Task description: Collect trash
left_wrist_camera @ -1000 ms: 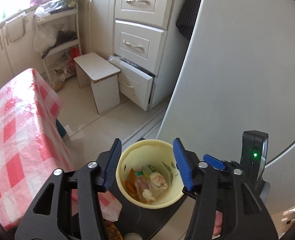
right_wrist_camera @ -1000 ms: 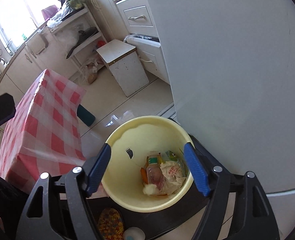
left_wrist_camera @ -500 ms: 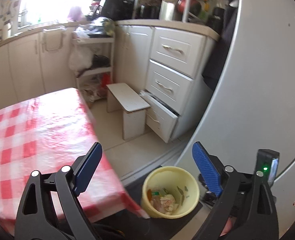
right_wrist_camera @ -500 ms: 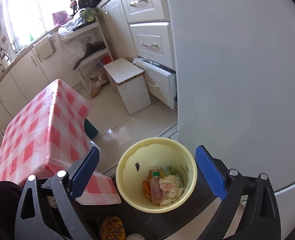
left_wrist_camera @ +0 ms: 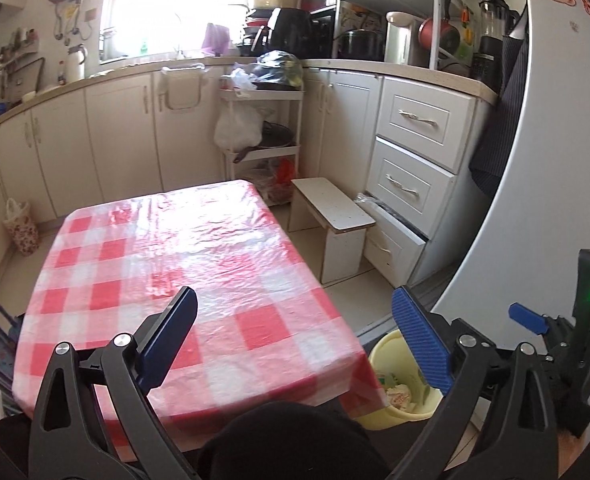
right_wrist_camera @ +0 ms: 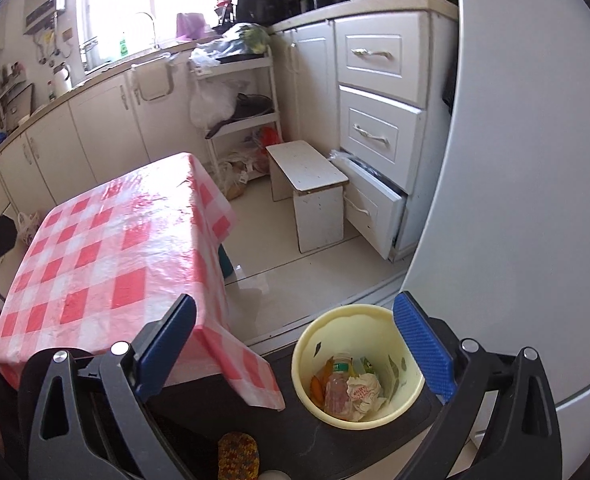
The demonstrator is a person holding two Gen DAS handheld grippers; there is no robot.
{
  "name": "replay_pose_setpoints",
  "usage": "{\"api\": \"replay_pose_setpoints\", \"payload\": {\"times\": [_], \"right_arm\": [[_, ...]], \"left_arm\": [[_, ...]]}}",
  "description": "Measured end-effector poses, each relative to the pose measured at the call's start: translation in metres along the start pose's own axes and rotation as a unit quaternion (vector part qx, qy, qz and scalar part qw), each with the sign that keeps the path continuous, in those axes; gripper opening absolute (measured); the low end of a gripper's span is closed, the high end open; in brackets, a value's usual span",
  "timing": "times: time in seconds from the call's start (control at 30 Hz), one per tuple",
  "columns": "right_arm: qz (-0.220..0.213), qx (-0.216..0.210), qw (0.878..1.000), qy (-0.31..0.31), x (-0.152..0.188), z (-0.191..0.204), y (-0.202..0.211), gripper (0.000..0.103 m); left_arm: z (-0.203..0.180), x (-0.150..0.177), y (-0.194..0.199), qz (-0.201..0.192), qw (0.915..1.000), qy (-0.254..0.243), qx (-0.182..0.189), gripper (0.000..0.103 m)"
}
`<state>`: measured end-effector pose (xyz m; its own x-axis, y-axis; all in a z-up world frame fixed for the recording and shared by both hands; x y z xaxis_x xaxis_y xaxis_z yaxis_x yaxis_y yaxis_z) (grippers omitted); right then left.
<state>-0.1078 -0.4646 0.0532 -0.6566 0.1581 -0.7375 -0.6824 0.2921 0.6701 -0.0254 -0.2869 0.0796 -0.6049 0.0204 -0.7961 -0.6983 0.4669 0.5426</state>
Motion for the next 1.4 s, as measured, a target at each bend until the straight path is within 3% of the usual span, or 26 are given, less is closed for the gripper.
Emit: {"api": "replay_pose_setpoints", "payload": {"times": [0.73,1.4], "right_arm": [[-0.058,-0.031,0.996,0.056,-0.032,0.061,0.054,0.096],[-0.060,-0.050,0.993,0.084,-0.037,0.092,0.060,0.096]], "left_arm": [[0.059,-0.006,0.066,-0.059,0.9963,0.017,-0.061,0.096],[0.087,-0.008,0.087,-0.083,0.9902,0.035,-0.107,0.096]]}}
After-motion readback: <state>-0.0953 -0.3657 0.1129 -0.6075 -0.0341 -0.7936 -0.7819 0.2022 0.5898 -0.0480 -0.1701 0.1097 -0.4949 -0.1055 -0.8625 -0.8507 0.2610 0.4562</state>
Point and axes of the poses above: each gripper's, at about its wrist camera, not at the fingertips, and y roughly against the way its jaws point, z to its left, x to its underside, the point moved 3 cm from there along -y, roughly the way its jaws point, and after that the axes turned 13 degrees about y, right-handed, at the moved point
